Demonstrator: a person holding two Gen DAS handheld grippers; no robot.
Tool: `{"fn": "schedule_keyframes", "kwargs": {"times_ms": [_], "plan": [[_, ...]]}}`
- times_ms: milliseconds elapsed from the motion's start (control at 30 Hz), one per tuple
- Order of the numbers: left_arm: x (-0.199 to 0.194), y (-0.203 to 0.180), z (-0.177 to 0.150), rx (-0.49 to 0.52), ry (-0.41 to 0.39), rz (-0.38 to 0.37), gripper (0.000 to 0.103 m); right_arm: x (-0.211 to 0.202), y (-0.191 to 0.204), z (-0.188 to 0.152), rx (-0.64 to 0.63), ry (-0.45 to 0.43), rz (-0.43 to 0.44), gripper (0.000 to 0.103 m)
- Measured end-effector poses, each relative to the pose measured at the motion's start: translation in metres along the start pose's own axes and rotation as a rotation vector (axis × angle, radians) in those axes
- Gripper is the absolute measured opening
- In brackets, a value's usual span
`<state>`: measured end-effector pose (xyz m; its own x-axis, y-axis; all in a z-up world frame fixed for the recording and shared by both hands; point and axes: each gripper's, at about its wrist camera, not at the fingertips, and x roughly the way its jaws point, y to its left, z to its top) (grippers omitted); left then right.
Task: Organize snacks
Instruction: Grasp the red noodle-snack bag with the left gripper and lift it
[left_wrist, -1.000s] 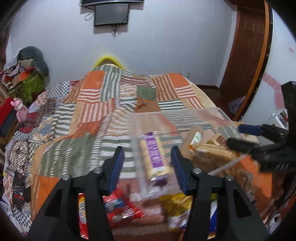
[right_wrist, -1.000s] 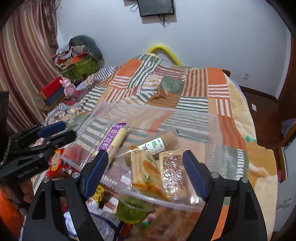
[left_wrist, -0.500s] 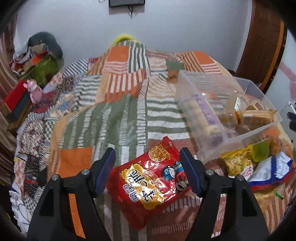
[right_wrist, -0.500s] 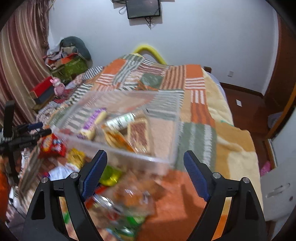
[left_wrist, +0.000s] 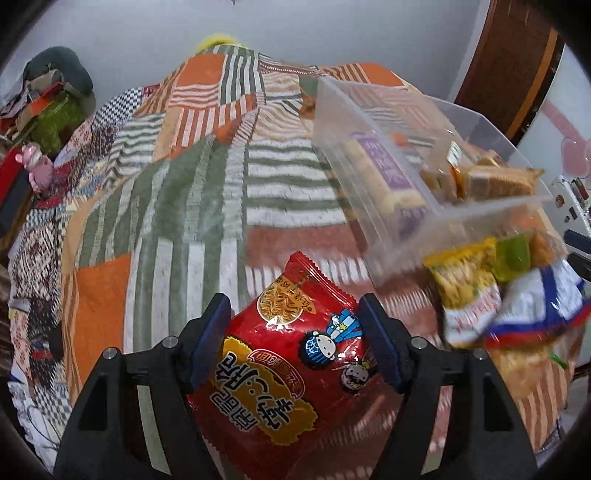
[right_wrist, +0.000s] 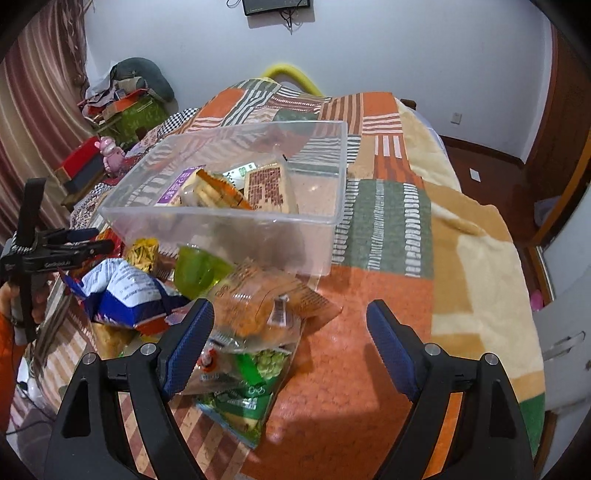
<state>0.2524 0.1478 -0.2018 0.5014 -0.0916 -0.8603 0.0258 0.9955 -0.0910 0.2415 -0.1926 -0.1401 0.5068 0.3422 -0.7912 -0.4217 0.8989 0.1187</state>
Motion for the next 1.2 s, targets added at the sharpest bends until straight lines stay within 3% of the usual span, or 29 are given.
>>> {"fn": "schedule_keyframes", "kwargs": {"times_ms": [133,300,467,600,800,933,1067,1133,1200], "plan": [[-0.015,-0.005,-0.023,-0.01,0.003,-0.011,0.072,-0.002,0.003,-0.005,-0.01,0.001,0.001,0.083],[-0.028,-0.01,-0.048,-0.025,0.013,-0.026,0.09,0.002,0.006,-0.008,-0.009,0.013,0.007,0.083],[-0.043,-0.012,-0.062,-0.028,-0.015,-0.005,0.091,0.01,0.012,-0.007,0.001,0.023,0.028,0.083],[-0.054,-0.013,-0.072,-0.009,-0.047,-0.001,0.099,0.013,0.015,-0.003,0.007,0.021,0.026,0.083],[-0.037,-0.015,-0.083,0.014,-0.007,0.004,0.099,0.02,0.01,0.002,0.065,0.028,0.059,0.086],[-0.023,-0.009,-0.084,-0.025,0.014,0.012,0.099,0.029,0.003,0.003,0.119,0.044,0.079,0.089],[-0.02,-0.006,-0.081,-0.064,-0.02,0.038,0.099,0.037,0.003,0.004,0.128,0.051,0.063,0.09],[-0.021,-0.005,-0.081,-0.077,-0.041,0.041,0.093,0.037,0.006,0.003,0.123,0.041,0.054,0.093],[-0.025,-0.007,-0.081,-0.07,-0.056,0.05,0.077,0.036,0.006,0.004,0.118,0.036,0.052,0.091]]}}
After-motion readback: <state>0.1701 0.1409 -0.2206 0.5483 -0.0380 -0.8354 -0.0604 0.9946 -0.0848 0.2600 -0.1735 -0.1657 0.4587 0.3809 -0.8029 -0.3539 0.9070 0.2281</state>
